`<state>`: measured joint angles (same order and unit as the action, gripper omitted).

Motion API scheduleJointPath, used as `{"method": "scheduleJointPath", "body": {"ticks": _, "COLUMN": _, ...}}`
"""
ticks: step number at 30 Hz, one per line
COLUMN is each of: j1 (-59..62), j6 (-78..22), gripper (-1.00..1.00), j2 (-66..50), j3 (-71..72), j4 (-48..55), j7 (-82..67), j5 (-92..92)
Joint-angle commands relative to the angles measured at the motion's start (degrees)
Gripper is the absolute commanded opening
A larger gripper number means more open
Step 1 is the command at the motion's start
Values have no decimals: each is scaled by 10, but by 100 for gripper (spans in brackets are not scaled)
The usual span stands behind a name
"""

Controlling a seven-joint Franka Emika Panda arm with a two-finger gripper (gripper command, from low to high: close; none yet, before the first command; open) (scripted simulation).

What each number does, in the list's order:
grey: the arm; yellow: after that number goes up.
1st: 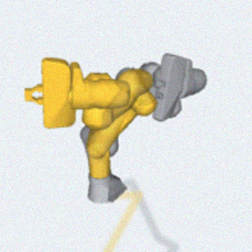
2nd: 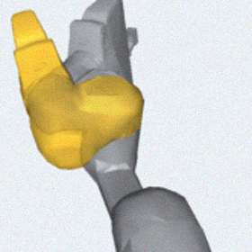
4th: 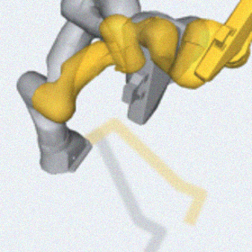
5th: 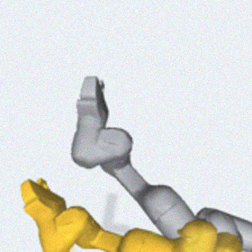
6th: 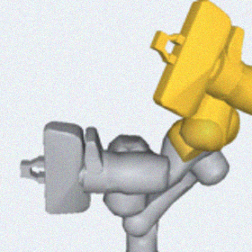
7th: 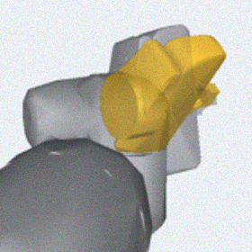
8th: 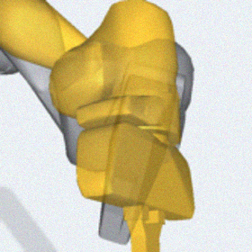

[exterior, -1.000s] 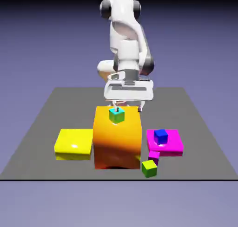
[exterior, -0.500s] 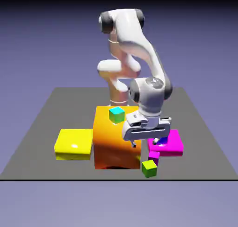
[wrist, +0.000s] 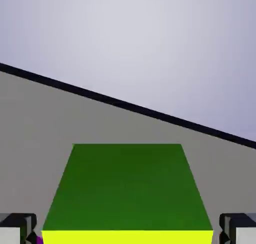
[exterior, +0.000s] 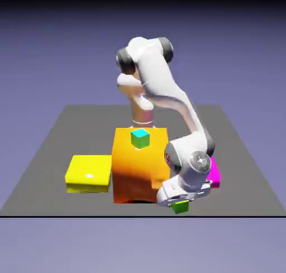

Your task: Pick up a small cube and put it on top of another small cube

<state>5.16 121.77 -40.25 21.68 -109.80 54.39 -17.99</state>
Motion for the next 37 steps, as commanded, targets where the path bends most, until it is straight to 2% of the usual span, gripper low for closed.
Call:
{"method": "scheduleJointPath", "body": {"ticks": 1, "j1": 2, "j6": -25, "gripper": -100, "j2": 15, "j3": 6, "j4": 10, "j7": -5, "j5": 7}}
{"method": "scheduleJointPath", "body": {"ticks": 4, "j1": -2, "j6": -89, "gripper": -100, "j2": 59, "j3": 12, "j4": 34, "j7": -14, "j5": 44}}
{"method": "scheduleJointPath", "body": {"ticks": 10, "j1": -80, "j6": -172, "gripper": -100, "j2": 183, "j3": -80, "j4": 12, "j7": -33, "j5": 177}}
{"method": "scheduleJointPath", "body": {"ticks": 17, "j1": -137, "j6": -261, "gripper": -100, "j2": 328, "j3": -176, "j4": -27, "j7": -90, "j5": 245}}
{"method": "scheduleJointPath", "body": {"ticks": 21, "j1": -152, "j6": -307, "gripper": -100, "j2": 411, "j3": -225, "j4": -56, "j7": -140, "j5": 241}}
{"method": "scheduleJointPath", "body": {"ticks": 25, "j1": -129, "j6": -342, "gripper": -100, "j2": 492, "j3": -258, "j4": -99, "j7": -225, "j5": 143}}
{"method": "scheduleJointPath", "body": {"ticks": 28, "j1": -116, "j6": -338, "gripper": -100, "j2": 490, "j3": -252, "j4": -103, "j7": -237, "j5": 112}}
{"method": "scheduleJointPath", "body": {"ticks": 34, "j1": -112, "j6": -238, "gripper": -100, "j2": 495, "j3": -258, "j4": -208, "j7": -232, "j5": 107}}
{"method": "scheduleJointPath", "body": {"ticks": 35, "j1": -112, "j6": -238, "gripper": 100, "j2": 495, "j3": -258, "j4": -208, "j7": -232, "j5": 107}}
{"method": "scheduleJointPath", "body": {"ticks": 37, "j1": -113, "j6": -258, "gripper": 100, "j2": 494, "j3": -257, "j4": -187, "j7": -233, "j5": 108}}
